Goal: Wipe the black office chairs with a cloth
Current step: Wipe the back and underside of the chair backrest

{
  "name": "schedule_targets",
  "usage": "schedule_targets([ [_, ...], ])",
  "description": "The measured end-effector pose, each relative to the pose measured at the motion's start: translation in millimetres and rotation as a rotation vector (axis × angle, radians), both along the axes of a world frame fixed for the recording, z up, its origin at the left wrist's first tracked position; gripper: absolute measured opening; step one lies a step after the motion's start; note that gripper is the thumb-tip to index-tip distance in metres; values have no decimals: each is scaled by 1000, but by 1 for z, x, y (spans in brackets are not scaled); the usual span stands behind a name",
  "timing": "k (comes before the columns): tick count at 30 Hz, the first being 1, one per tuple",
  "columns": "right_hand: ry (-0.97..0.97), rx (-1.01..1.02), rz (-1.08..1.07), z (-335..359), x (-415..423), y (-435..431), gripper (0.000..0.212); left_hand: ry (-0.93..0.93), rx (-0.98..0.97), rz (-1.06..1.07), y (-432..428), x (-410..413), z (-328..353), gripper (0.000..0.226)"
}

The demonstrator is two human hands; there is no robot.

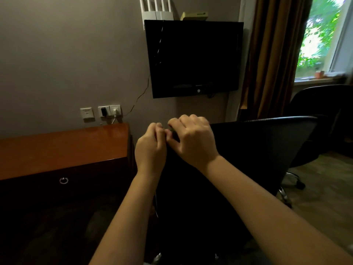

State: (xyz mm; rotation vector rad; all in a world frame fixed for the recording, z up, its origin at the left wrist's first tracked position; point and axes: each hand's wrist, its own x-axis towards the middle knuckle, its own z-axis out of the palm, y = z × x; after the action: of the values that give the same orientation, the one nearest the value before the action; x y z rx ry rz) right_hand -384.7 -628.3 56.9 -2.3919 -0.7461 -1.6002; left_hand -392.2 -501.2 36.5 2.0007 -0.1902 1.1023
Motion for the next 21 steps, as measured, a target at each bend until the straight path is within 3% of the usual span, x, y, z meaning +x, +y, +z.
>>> schedule_targets([
  [6, 35, 151, 93, 2, 5, -96, 29, -68, 35, 98, -29, 4, 0, 29],
  [13, 74, 403, -35, -2, 41, -238, 35, -141, 94, 86, -47, 0, 2, 30],
  [21, 70, 558, -84, 5, 56, -240, 37, -164, 69, 78, -32, 2, -6, 31],
])
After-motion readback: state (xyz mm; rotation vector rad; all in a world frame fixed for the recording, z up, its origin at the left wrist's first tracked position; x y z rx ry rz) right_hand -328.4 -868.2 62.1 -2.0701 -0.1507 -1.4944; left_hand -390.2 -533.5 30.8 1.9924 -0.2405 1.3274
